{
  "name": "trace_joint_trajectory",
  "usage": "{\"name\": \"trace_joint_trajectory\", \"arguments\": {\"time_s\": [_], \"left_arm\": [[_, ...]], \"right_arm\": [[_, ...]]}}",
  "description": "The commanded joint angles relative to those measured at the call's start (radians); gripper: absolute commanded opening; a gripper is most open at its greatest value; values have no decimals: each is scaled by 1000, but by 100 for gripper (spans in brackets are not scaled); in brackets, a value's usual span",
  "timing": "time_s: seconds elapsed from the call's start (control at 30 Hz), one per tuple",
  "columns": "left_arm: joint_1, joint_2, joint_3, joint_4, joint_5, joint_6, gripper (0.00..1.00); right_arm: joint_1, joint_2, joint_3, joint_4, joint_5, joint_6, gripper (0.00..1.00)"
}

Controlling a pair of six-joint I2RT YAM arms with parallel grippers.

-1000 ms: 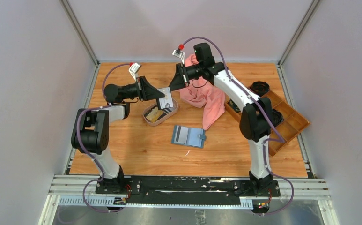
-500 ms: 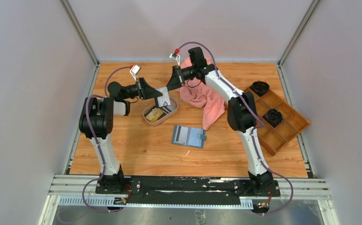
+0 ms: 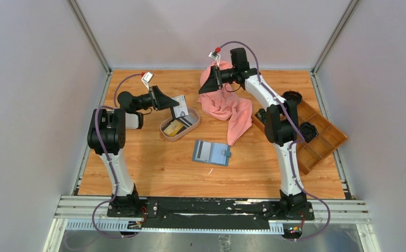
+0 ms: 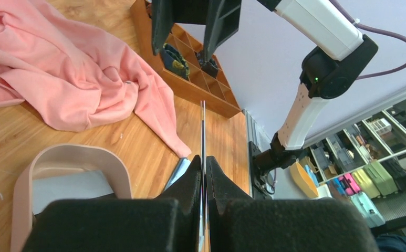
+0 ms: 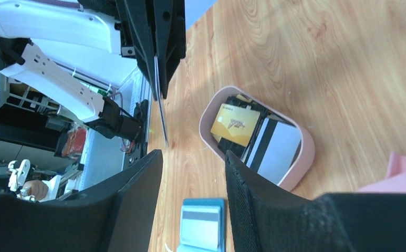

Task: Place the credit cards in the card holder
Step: Place the credit card in the storage box.

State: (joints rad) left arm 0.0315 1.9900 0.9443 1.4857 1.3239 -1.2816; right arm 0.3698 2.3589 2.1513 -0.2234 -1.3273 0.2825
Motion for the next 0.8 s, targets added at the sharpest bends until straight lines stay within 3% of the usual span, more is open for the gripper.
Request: {"name": "trace_joint_trajectory", "arguments": {"time_s": [0.0,0.1,0.27,0.77], "left_arm": [[4,-2,-5,43,-9,20,0],[4,-11,-10,44,-22,15,0],[-5,-12,-12,43,-29,0,0],[-21,-16,-16,43,-25,-12,0]], "right_arm": [[17,-129,-85,29,-30,-44,51],[39,-177,-162,84,-37,-14,49],[75,-206,-223,323,-52,198,47],[116,-129,-131,227,49,197,45]]}}
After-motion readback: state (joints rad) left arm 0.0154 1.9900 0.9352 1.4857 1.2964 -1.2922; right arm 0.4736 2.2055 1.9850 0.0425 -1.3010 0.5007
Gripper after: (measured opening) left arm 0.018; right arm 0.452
